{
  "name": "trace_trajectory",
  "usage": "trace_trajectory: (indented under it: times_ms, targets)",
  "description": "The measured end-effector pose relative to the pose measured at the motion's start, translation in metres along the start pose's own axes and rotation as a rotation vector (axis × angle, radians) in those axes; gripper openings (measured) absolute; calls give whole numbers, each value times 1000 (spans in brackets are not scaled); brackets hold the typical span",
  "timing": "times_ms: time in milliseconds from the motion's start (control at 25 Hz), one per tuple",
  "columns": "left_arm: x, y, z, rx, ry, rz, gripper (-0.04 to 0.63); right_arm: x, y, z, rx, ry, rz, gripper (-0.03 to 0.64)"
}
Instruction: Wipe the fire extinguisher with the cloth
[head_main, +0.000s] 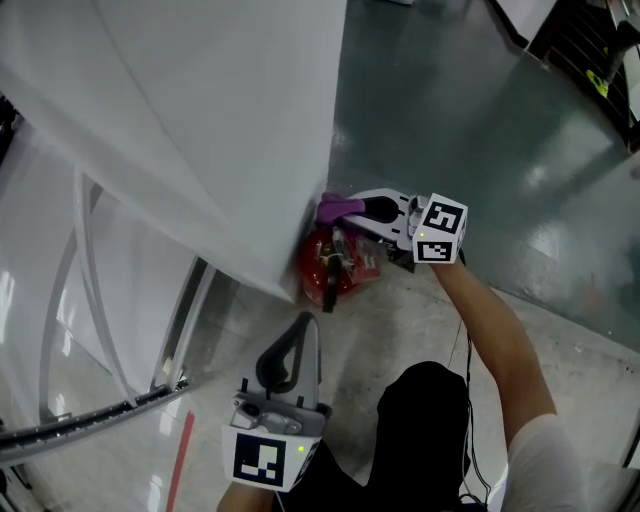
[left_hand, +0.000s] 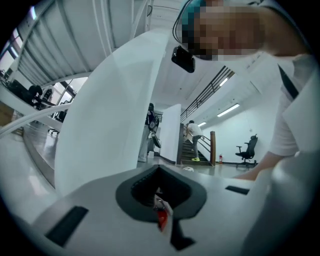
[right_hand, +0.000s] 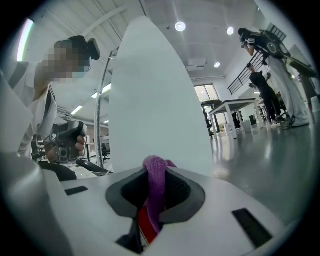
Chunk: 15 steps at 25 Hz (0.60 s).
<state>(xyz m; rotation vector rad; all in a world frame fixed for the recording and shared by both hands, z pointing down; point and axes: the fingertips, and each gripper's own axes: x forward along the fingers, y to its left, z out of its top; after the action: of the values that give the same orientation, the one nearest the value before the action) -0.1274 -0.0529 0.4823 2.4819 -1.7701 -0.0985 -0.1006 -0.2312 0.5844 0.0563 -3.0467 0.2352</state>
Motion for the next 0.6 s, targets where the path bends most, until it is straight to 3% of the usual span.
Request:
trace_trajectory:
  times_ms: [160,400,600]
  targets:
    - [17,0,-19,-13,33,49,3,-5,11,1,1,-4,-1,58]
    - [30,15,-42,-38,68,72,3,-9,35,8,-47,33,25,58]
    - [38,28,-50,-36,109,73,3,-14,44,15,-94,39,-6,58]
